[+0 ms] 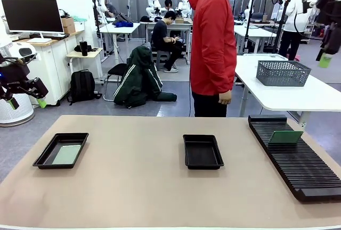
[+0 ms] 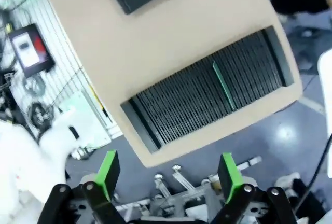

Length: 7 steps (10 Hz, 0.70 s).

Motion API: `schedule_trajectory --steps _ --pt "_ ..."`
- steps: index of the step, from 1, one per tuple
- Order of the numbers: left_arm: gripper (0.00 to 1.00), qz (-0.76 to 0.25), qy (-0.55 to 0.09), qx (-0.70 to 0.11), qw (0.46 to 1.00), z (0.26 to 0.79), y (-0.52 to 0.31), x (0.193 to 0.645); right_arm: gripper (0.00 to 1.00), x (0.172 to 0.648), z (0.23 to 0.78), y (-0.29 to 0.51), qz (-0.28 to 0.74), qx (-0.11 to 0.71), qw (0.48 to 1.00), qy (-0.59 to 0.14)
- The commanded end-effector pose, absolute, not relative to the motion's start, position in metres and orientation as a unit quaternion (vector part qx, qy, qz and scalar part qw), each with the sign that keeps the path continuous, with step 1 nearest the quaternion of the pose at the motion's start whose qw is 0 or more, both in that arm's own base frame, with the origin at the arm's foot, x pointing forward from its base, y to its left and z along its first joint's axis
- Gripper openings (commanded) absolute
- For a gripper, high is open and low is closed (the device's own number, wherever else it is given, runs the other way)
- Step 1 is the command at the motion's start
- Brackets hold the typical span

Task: Inspect and transfer BCBs to ESD trays.
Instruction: Pick up the Blank PCB from the PCB Rack and place it in the right ESD tray.

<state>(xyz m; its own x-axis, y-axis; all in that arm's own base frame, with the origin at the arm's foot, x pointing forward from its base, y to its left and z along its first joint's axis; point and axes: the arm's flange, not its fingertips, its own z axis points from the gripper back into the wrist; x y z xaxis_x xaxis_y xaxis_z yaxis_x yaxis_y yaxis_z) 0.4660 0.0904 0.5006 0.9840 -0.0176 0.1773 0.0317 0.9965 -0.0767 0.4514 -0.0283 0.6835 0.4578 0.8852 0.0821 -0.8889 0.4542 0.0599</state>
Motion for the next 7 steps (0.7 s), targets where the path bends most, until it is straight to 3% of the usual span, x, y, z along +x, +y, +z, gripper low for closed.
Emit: schedule_trajectory --steps 1,5,7 --pt "1.0 -0.012 -0.09 -0.039 0.995 0.5 0.09 0.466 1.0 0.456 0.694 -0.05 0.584 0.05 0.81 -0.018" --pt "1.0 -0.012 -0.09 -0.039 0.995 0.5 0.09 0.466 1.0 0.45 0.692 -0.08 0.682 0.04 0.729 -0.049" --pt "1.0 -0.012 -0.09 -0.039 0.995 0.5 0.09 0.466 1.0 0.451 0.692 -0.086 0.688 0.036 0.722 -0.061"
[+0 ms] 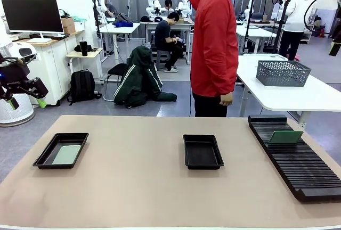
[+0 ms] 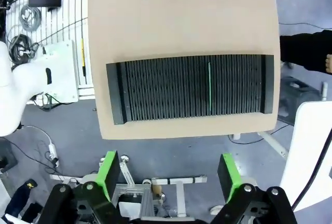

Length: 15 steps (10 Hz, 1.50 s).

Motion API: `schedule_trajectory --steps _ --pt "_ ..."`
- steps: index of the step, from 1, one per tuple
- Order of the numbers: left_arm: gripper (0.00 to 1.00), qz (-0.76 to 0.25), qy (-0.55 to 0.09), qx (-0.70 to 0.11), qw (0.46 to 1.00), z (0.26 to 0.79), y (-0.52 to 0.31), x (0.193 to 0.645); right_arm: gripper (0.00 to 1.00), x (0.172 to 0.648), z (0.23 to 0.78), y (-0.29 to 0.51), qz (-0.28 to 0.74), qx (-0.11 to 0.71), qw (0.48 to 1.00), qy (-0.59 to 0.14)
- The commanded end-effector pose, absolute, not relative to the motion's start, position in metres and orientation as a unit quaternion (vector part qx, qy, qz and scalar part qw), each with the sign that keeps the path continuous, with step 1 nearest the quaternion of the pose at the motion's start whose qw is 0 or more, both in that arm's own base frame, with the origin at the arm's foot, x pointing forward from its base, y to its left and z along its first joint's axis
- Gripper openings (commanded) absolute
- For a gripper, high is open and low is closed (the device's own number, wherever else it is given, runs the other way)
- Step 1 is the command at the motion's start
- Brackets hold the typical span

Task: Inspect and transfer BCBs to ESD trays.
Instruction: Pick up the Blank PCB from the PCB Rack and place it in the right ESD tray.

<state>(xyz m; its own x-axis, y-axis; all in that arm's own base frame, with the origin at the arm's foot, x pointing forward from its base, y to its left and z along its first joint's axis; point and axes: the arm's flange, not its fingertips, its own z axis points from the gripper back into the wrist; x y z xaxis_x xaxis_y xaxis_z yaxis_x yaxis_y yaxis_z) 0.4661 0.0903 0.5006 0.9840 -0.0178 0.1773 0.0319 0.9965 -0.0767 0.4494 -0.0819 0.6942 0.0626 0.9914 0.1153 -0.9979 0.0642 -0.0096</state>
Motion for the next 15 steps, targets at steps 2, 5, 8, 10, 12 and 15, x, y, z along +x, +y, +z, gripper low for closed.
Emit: schedule_trajectory --steps 2,5,8,10,12,15 --pt "1.0 -0.012 -0.09 -0.039 0.995 0.5 0.09 0.466 1.0 0.449 0.694 -0.082 0.683 0.036 0.728 -0.045" --pt "1.0 -0.012 -0.09 -0.039 0.995 0.5 0.09 0.466 1.0 0.449 0.694 -0.082 0.683 0.036 0.728 -0.045" --pt "1.0 -0.012 -0.09 -0.039 0.995 0.5 0.09 0.466 1.0 0.449 0.694 -0.082 0.683 0.036 0.728 -0.045" --pt "1.0 -0.012 -0.09 -0.039 0.995 0.5 0.09 0.466 1.0 0.457 0.685 -0.085 0.693 0.038 0.718 -0.045" --pt "1.0 -0.012 -0.09 -0.039 0.995 0.5 0.09 0.466 1.0 0.465 0.661 -0.085 0.707 0.034 0.705 -0.057" --pt "1.0 -0.012 -0.09 -0.039 0.995 0.5 0.09 0.466 1.0 0.47 0.619 -0.094 0.716 0.026 0.693 -0.081"
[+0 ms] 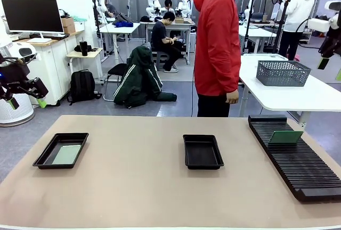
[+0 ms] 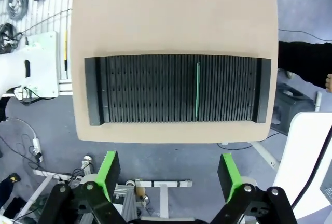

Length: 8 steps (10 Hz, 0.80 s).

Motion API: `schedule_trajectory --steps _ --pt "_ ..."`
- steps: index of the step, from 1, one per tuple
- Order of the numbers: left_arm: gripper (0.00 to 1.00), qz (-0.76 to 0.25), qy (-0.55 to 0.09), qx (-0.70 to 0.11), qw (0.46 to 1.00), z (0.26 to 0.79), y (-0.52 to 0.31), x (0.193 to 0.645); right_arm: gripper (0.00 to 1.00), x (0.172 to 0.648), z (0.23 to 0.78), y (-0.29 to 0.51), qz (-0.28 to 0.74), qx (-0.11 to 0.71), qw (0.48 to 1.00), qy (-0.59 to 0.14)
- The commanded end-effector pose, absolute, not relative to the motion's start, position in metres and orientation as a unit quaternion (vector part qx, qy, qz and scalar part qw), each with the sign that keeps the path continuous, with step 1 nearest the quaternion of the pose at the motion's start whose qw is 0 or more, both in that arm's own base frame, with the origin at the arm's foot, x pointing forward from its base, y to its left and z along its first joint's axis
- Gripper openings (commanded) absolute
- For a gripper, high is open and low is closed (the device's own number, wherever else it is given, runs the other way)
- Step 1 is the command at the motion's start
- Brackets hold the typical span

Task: Inspect and transfer BCBs to ESD trays.
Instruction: Pick up the Blank PCB from the PCB Rack and place it in the right ESD tray.

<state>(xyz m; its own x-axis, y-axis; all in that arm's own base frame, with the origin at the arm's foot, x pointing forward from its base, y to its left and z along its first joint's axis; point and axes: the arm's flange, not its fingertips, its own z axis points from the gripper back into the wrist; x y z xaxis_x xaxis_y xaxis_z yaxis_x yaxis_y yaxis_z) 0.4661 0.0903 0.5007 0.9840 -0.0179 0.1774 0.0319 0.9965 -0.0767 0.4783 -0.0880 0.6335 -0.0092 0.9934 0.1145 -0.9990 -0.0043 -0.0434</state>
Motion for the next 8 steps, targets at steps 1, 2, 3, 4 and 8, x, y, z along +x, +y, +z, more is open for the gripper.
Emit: schedule_trajectory --steps 1,2,3,4,8 --pt "1.0 -0.012 -0.09 -0.039 0.995 0.5 0.09 0.466 1.0 0.469 0.605 -0.096 0.718 0.022 0.689 -0.092" --pt "1.0 -0.012 -0.09 -0.039 0.995 0.5 0.09 0.466 1.0 0.467 0.589 -0.097 0.722 0.02 0.684 -0.106" --pt "1.0 -0.012 -0.09 -0.039 0.995 0.5 0.09 0.466 1.0 0.465 0.577 -0.097 0.72 0.015 0.685 -0.108" --pt "1.0 -0.012 -0.09 -0.039 0.995 0.5 0.09 0.466 1.0 0.463 0.565 -0.096 0.719 0.011 0.686 -0.111" --pt "1.0 -0.012 -0.09 -0.039 0.995 0.5 0.09 0.466 1.0 0.47 0.512 -0.09 0.717 -0.001 0.686 -0.125"
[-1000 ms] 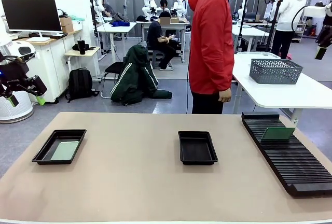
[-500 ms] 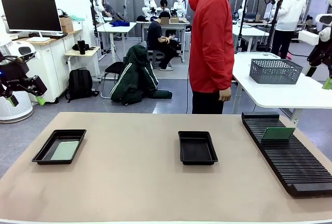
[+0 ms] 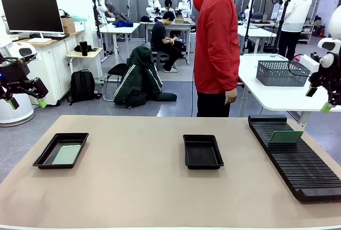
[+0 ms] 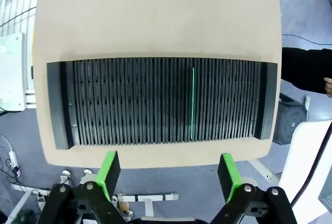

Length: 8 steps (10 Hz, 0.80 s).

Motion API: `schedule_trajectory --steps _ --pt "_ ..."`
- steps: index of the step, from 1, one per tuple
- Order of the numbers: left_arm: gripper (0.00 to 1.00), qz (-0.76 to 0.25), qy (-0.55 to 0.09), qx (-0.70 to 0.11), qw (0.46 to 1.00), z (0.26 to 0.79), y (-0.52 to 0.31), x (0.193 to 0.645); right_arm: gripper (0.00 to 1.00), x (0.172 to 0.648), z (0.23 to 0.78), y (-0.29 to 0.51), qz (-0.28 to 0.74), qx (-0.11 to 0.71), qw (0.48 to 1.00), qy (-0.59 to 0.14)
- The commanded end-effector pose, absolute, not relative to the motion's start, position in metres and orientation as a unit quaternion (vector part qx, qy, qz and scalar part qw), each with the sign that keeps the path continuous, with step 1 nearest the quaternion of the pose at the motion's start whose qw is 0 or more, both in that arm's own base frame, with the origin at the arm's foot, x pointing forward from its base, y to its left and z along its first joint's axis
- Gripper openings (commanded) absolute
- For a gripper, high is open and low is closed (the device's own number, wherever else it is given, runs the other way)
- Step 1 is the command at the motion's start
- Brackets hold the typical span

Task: Inspect and transfer BCBs to ESD trays.
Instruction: Pick up the Blank PCB from the PCB Rack and place it in the right ESD tray.

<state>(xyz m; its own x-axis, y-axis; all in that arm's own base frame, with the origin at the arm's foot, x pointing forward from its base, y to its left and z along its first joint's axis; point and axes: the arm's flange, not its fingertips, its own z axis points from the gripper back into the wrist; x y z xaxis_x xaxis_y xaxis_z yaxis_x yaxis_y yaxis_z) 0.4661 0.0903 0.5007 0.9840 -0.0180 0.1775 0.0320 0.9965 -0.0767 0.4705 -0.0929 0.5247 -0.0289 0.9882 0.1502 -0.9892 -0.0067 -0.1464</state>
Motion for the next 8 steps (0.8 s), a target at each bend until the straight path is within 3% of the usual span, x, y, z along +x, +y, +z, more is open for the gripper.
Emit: schedule_trajectory --steps 1,8 --pt "1.0 -0.012 -0.09 -0.039 0.995 0.5 0.09 0.466 1.0 0.472 0.501 -0.088 0.713 -0.013 0.69 -0.127" --pt "1.0 -0.012 -0.09 -0.039 0.995 0.5 0.09 0.466 1.0 0.494 0.43 -0.076 0.721 -0.03 0.682 -0.119"
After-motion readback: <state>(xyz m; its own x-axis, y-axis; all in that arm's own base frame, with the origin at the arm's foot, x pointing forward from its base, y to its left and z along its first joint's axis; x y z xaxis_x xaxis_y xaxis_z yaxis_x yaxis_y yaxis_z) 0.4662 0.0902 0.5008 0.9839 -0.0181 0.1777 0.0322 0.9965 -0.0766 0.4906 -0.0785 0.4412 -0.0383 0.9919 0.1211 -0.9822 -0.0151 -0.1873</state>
